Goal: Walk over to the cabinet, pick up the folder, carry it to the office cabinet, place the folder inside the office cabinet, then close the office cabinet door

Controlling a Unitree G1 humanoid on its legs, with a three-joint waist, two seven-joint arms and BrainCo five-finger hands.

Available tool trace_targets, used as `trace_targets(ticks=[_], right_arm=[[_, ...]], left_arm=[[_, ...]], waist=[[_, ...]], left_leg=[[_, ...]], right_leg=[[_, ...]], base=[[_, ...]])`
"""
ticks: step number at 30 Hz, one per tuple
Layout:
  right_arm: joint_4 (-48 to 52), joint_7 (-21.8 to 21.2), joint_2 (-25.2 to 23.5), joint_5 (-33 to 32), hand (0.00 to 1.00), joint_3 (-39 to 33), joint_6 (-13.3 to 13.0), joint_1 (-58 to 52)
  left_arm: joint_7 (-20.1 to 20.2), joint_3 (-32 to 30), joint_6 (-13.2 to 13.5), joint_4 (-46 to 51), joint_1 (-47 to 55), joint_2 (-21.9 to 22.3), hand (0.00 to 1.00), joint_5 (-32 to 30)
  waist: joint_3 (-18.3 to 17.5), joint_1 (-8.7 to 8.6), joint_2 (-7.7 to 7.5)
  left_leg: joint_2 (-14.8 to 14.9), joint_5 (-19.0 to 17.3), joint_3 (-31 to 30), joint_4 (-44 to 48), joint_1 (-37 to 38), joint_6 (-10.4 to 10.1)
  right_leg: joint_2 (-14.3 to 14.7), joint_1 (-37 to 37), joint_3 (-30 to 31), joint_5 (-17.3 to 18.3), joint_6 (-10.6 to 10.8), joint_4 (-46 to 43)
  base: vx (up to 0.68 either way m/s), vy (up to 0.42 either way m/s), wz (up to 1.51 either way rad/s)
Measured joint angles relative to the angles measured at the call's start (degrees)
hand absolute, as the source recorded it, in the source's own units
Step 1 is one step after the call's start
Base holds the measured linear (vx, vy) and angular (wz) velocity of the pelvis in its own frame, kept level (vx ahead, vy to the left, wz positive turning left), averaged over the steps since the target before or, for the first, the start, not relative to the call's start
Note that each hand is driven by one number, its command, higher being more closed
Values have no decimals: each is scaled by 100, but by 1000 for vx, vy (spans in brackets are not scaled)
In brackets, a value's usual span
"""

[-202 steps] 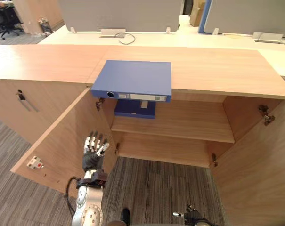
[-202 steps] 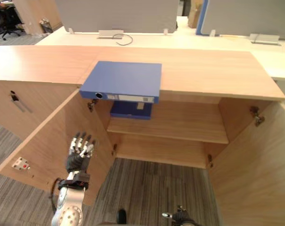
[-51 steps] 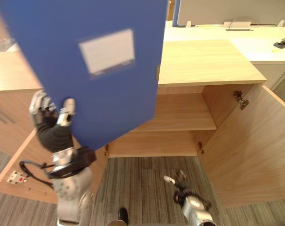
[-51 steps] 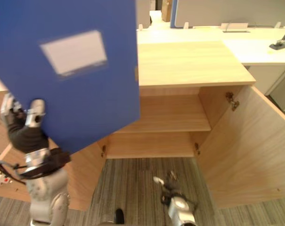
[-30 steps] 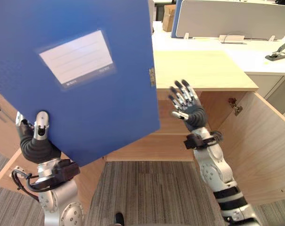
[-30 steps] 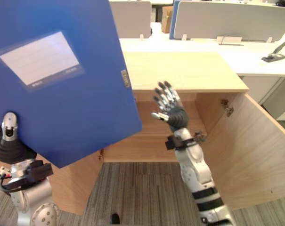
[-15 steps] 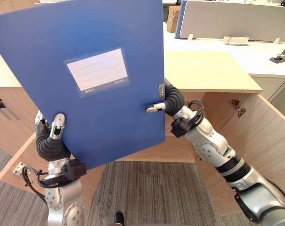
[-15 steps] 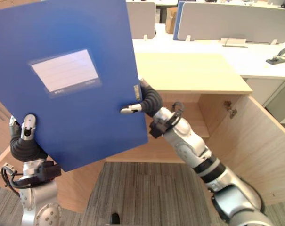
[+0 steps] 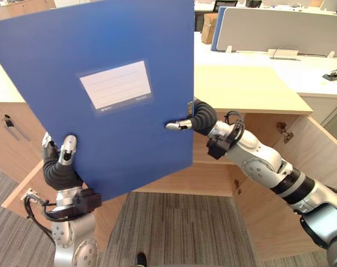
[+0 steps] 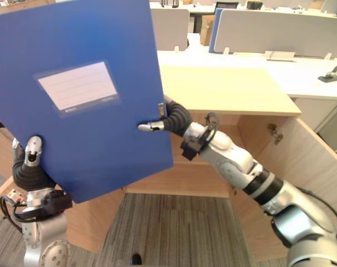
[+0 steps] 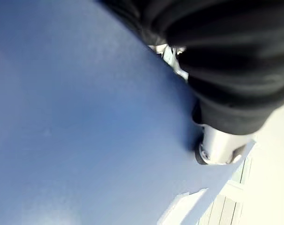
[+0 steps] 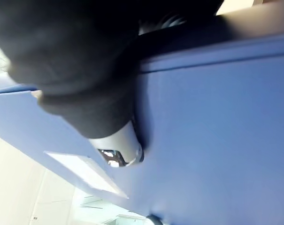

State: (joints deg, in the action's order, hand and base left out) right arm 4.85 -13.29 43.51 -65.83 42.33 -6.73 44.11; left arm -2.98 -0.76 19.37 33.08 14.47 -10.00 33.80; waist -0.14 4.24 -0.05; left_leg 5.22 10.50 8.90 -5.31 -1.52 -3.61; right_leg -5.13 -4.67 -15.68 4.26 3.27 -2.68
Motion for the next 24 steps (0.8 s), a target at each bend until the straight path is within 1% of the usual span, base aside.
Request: trace_targets(ticks=[3, 6, 9, 11, 12, 14, 15, 16, 17, 18, 19, 20, 21, 22, 23, 24], right_arm=[[-8, 0, 84, 6, 100, 4, 25, -1], [-24, 0, 155, 169, 100, -16, 114, -40], [-29, 1, 250, 231, 100, -65, 230, -300], [-29, -4, 221, 454, 100, -242, 365, -783], [-28, -5, 213, 527, 100, -283, 398, -948], [-28, 4, 28, 895, 100, -556, 585, -1598], [-28, 3, -70, 1010, 100, -674, 640, -1771], [-27, 7, -287, 1285, 100, -952, 727, -2137], [-21, 10, -419, 1392, 100, -1109, 741, -2312], [-18, 34, -767, 1547, 100, -1524, 745, -2656], [-11, 78, -1257, 1586, 100, -2063, 737, -2925], [-5, 172, -1614, 1588, 100, -2407, 694, -3022], [17, 253, -1935, 1570, 100, -2676, 603, -3052], [134, 330, -2290, 1481, 100, -2913, 435, -3085], [415, 432, -2751, 1465, 100, -3165, 152, -3184], [551, 479, -2964, 1467, 100, -3236, 3, -3227]], left_arm=[[87, 92, -53, -107, 13, -175, 0, 51], [276, 275, -118, -413, 42, -367, 0, 328], [519, 540, -196, -776, 68, -566, 0, 737], [873, 884, -303, -1275, 148, -839, 0, 1283], [991, 974, -378, -1416, 168, -891, 0, 1512], [1359, 1208, -660, -2004, 218, -983, 0, 2160], [1437, 1249, -718, -2136, 230, -983, 0, 2288], [1550, 1317, -849, -2403, 261, -971, 0, 2480], [1597, 1339, -910, -2529, 271, -961, 0, 2531], [1636, 1394, -1013, -2794, 279, -934, 0, 2637], [1660, 1471, -1117, -3201, 278, -917, 0, 2680], [1667, 1540, -1209, -3562, 278, -908, 0, 2675], [1670, 1587, -1352, -3979, 273, -869, 0, 2652], [1637, 1684, -1510, -4520, 251, -807, 0, 2578], [1598, 1842, -1684, -5281, 219, -728, 0, 2434], [1574, 1896, -1777, -5633, 209, -677, 0, 2309]], waist=[[-29, 0, 5], [-48, -16, 15], [-53, -9, 20], [-64, -5, 35], [-67, -12, 40], [-68, -46, 45], [-66, -71, 48], [-65, -117, 54], [-66, -155, 57], [-64, -193, 64], [-60, -252, 80], [-60, -319, 100], [-61, -376, 117], [-61, -420, 131], [-62, -476, 131], [-63, -485, 127]], left_leg=[[5, 1, 4, 0, -14, -1], [13, 7, 37, 1, -36, -5], [14, 10, 54, 2, -36, -4], [25, 9, 143, 1, -34, -5], [29, 8, 173, 0, -34, -5], [61, 5, 337, 0, -38, -7], [68, 4, 371, 0, -40, -8], [75, 3, 404, 1, -40, -9], [80, 1, 426, 0, -38, -10], [93, -3, 468, 0, -39, -13], [100, -7, 497, 1, -43, -12], [102, -13, 522, 1, -44, -8], [101, -21, 582, 6, -44, 0], [101, -37, 640, 24, -44, 6], [99, -63, 691, 27, -42, 14], [105, -83, 733, 29, -36, 13]], right_leg=[[2, 27, 5, 0, 0, -12], [1, 86, 37, -1, -2, -48], [-2, 107, 54, -1, -2, -65], [-3, 177, 152, -2, -4, -82], [-3, 201, 184, -5, -7, -89], [10, 342, 356, -15, -20, -157], [15, 367, 388, -19, -25, -164], [23, 391, 439, -28, -20, -167], [27, 408, 470, -33, -19, -167], [37, 451, 532, -52, -17, -168], [44, 491, 595, -70, -14, -167], [44, 520, 641, -88, -7, -166], [37, 552, 666, -109, 2, -161], [27, 581, 707, -134, 9, -144], [-12, 619, 748, -137, 14, -151], [-28, 666, 766, -112, 13, -186]], base=[[0, 0, -1], [-12, 9, -4], [-7, 6, -3], [-28, 23, -19], [-33, 25, -26], [-36, 21, -36], [-35, 9, -33], [-29, 1, -19], [-37, 3, -23], [-43, 7, -27], [-53, 12, -31], [-58, 19, -30], [-47, 24, -30], [-42, 46, -32], [-27, 47, -29], [-33, 45, -38]])
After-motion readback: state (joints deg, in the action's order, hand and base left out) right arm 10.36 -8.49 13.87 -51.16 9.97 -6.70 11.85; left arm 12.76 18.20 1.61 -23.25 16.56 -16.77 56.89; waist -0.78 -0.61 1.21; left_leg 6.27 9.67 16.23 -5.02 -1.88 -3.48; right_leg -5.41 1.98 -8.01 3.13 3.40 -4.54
